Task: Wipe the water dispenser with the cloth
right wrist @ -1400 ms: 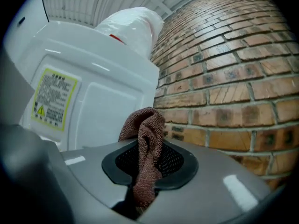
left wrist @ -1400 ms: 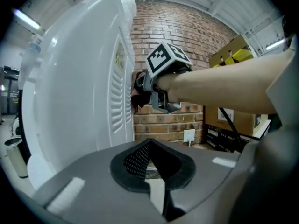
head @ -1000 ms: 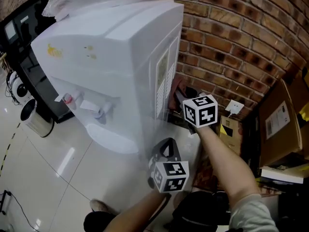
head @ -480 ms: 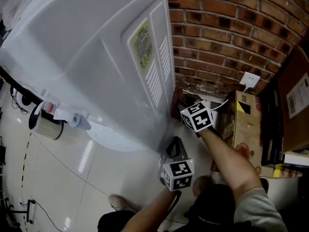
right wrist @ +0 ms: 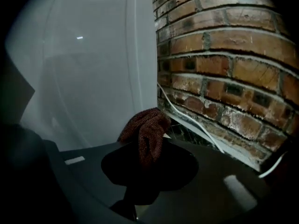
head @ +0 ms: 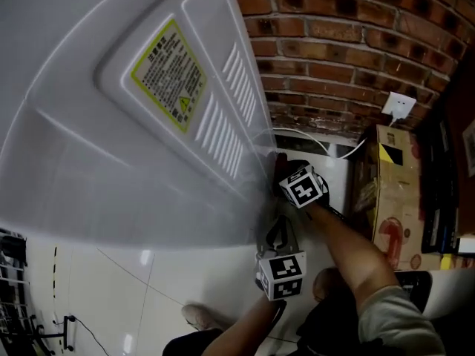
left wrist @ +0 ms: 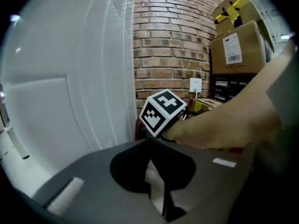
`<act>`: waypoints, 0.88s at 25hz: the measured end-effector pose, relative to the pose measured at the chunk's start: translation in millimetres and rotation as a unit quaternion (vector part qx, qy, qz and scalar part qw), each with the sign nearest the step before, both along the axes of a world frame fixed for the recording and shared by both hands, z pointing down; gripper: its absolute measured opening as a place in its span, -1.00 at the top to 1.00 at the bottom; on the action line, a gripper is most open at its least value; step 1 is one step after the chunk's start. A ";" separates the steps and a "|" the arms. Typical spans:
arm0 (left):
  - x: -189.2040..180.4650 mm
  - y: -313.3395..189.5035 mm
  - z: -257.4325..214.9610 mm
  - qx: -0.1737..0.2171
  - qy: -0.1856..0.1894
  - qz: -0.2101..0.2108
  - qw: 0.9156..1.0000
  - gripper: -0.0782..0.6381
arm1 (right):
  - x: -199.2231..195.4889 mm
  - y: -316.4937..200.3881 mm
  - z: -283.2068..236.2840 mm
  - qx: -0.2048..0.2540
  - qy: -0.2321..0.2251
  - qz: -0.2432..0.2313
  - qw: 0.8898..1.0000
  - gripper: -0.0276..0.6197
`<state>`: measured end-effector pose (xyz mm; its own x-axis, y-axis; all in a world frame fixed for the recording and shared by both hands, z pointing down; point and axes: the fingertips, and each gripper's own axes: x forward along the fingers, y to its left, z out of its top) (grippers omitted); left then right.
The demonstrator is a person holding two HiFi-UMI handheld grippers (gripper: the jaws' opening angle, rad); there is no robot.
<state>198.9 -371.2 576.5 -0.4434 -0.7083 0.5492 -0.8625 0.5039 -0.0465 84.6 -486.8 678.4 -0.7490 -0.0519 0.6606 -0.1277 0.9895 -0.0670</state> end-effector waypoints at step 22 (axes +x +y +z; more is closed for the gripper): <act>41.4 34.8 -90.6 0.053 -0.052 0.084 0.994 0.78 | 83.5 26.9 -95.9 0.031 -0.066 0.075 0.995 0.63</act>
<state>240.3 -336.4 486.0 -0.3646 -0.8282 0.4256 -0.9282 0.3600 -0.0947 168.0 -459.9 582.5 -0.8095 -0.2074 0.5493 -0.2688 0.9626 -0.0327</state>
